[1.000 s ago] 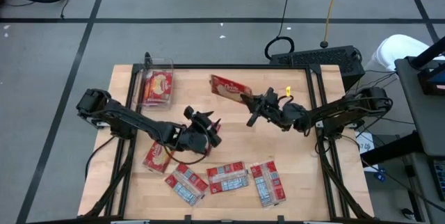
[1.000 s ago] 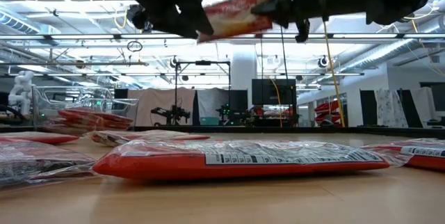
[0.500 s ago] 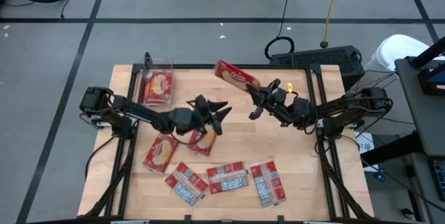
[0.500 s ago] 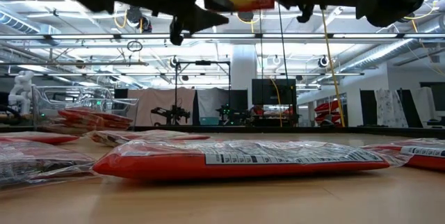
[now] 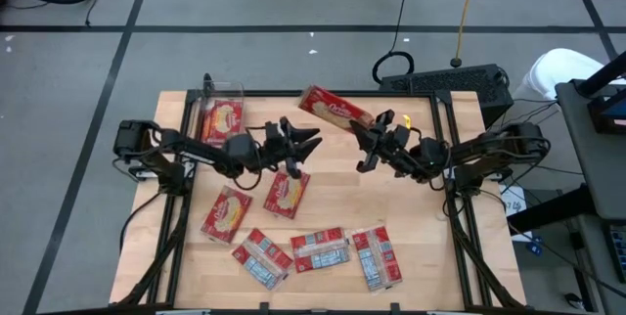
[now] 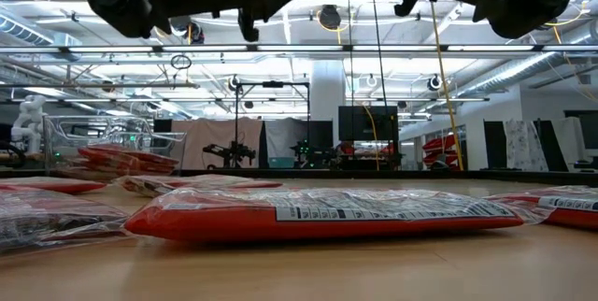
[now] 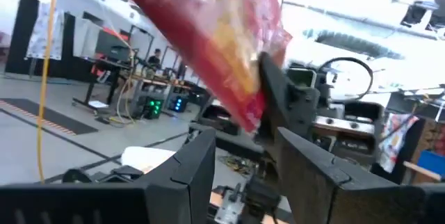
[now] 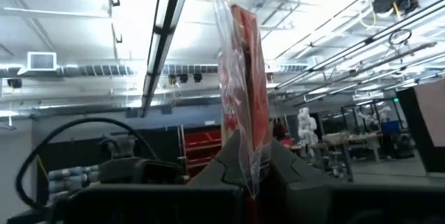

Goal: Sort popcorn bags into baskets
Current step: Put the red popcorn bag into the transparent bin

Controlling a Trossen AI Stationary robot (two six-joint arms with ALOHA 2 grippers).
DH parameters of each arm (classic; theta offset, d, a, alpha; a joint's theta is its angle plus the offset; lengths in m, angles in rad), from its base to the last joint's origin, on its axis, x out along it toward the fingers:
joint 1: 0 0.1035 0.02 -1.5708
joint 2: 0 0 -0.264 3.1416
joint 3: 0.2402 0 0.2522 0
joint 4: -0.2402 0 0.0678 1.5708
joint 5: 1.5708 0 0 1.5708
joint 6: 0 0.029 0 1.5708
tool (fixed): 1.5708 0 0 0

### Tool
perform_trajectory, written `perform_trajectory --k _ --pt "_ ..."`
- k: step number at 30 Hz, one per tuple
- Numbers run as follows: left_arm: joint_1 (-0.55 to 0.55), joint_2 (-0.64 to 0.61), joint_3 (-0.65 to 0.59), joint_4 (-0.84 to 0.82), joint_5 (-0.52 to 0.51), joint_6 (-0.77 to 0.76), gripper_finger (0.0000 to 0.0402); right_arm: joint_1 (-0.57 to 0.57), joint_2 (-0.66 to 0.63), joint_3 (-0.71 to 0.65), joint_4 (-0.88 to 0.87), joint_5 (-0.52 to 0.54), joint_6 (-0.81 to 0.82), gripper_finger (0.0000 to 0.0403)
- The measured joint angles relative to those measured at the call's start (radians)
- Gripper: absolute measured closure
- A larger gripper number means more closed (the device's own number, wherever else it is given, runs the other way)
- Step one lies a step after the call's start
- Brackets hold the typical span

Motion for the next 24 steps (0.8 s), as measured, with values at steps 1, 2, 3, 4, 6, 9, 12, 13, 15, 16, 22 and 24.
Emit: perform_trajectory --k 1,2,3,4,6,9,12,13,15,16,22,24 --pt "0.008 0.001 0.0 0.016 0.009 -0.004 0.0247 0.0 0.004 0.001 0.0 -0.014 0.008 0.0401" --pt "0.015 0.001 0.0 0.037 0.027 -0.005 0.0247 -0.001 0.008 0.003 -0.001 -0.022 0.016 0.0401" --pt "0.022 0.001 0.003 0.052 0.046 -0.004 0.0247 -0.001 0.012 0.004 -0.002 -0.021 0.018 0.0402" --pt "0.027 0.007 0.012 0.057 0.059 -0.004 0.0247 -0.001 0.016 0.004 -0.001 -0.02 0.018 0.0402" --pt "0.036 0.014 0.017 0.055 0.076 -0.005 0.0247 -0.001 0.018 0.004 -0.001 -0.021 0.012 0.0402" --pt "0.043 0.023 0.032 0.054 0.08 -0.005 0.0247 -0.009 0.018 0.006 -0.001 -0.021 0.008 0.0402" --pt "0.045 0.053 0.048 0.082 0.081 -0.008 0.0247 -0.025 0.018 0.019 -0.001 -0.022 0.005 0.0402" --pt "0.045 0.069 0.06 0.091 0.081 -0.008 0.0247 -0.03 0.018 0.027 0.0 -0.021 0.005 0.0402" --pt "0.048 0.09 0.081 0.104 0.081 -0.007 0.0247 -0.035 0.018 0.036 0.0 -0.023 0.005 0.0402" --pt "0.051 0.093 0.085 0.105 0.082 -0.009 0.0247 -0.037 0.018 0.039 0.0 -0.031 0.004 0.0402" --pt "0.082 0.139 0.102 0.212 0.128 -0.022 0.0247 -0.048 0.016 0.054 0.0 -0.075 0.01 0.0403" --pt "0.091 0.149 0.12 0.261 0.162 -0.02 0.0247 -0.052 0.016 0.054 0.0 -0.074 0.012 0.0403"
